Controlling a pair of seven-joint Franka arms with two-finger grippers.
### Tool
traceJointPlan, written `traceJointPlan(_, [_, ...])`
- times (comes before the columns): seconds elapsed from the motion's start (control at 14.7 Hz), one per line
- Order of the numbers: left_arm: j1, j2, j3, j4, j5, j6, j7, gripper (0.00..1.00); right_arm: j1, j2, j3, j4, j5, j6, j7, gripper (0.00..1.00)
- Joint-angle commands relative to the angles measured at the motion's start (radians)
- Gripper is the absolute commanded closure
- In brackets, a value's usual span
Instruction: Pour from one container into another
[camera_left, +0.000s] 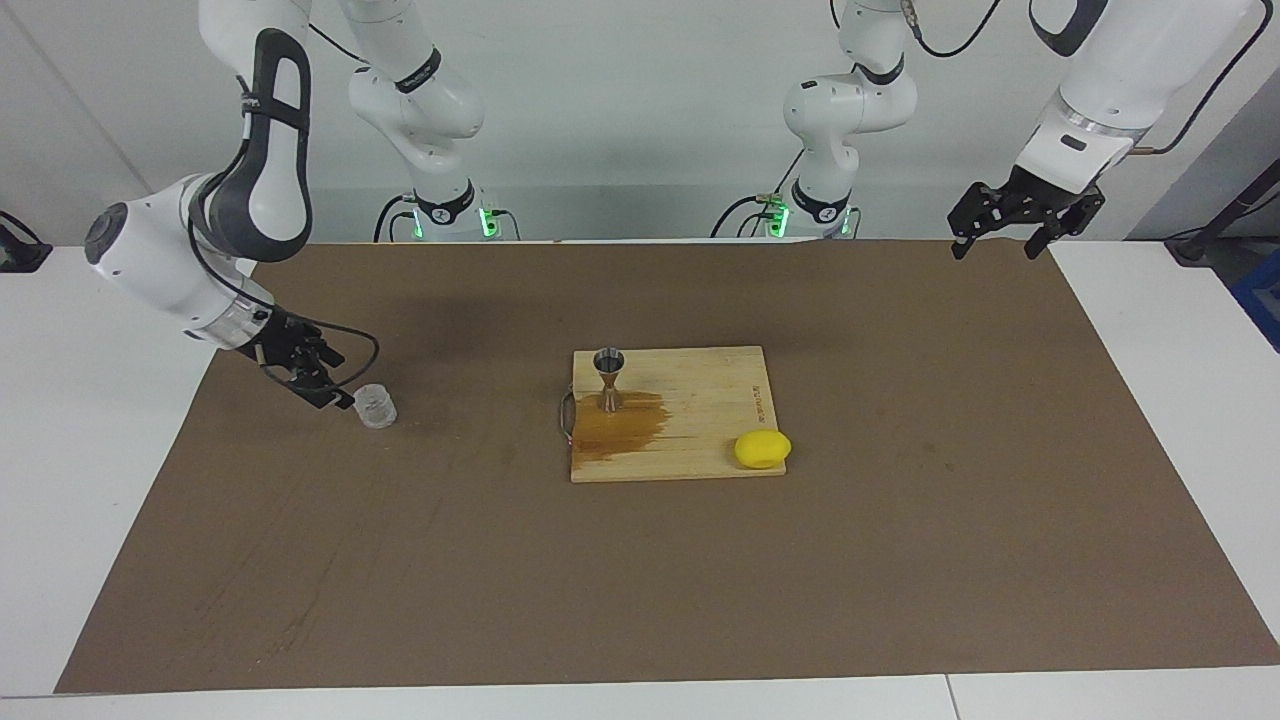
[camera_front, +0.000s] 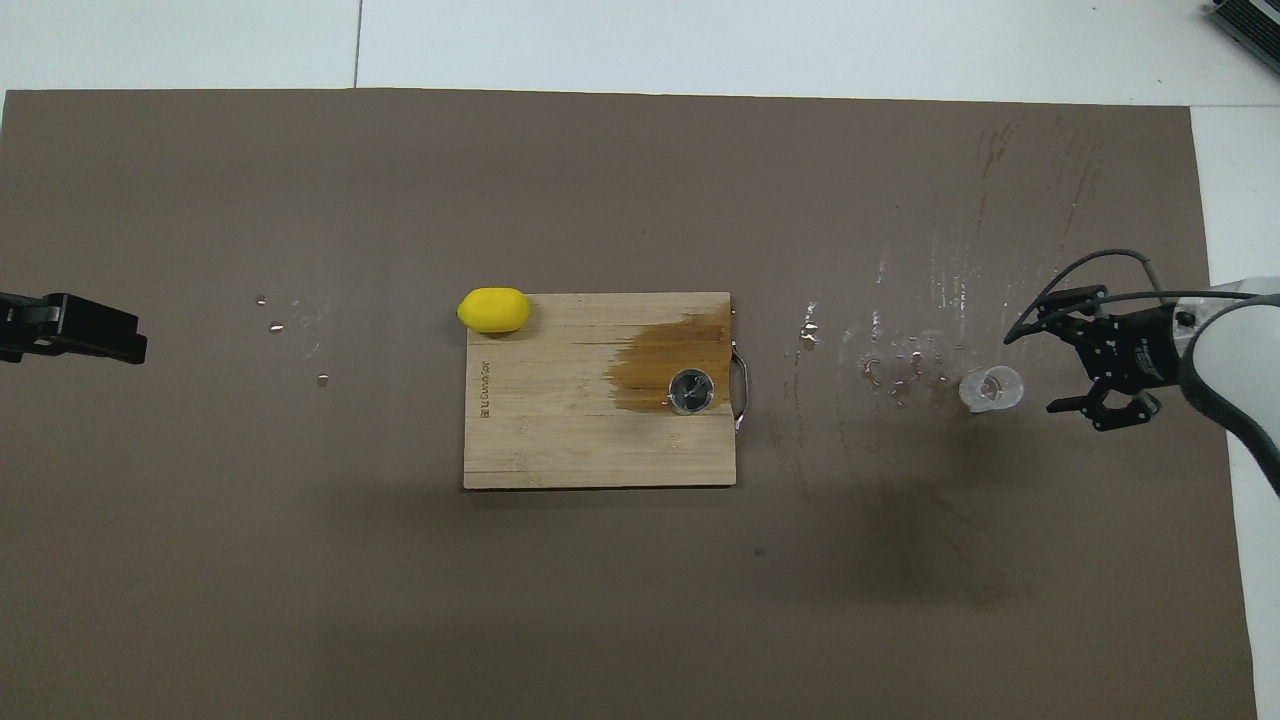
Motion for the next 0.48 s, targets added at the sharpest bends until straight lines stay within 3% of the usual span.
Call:
traceJointPlan(0.0, [0.005, -0.026, 0.000, -0.030, -0.004, 0.006, 0.008, 0.00, 0.087, -0.047, 0.002, 0.028, -0.049, -0.032, -0.022, 0.00])
traceJointPlan(0.2, [0.005, -0.026, 0.000, -0.030, -0.004, 0.006, 0.008, 0.00, 0.211, -0.113, 0.003, 0.031, -0.228, -0.036, -0.030, 0.00])
traceJointPlan(0.41, [0.005, -0.026, 0.000, -0.030, -0.004, 0.006, 0.008, 0.00, 0.248, -0.136, 0.003, 0.102, -0.364, -0.091, -0.135, 0.00])
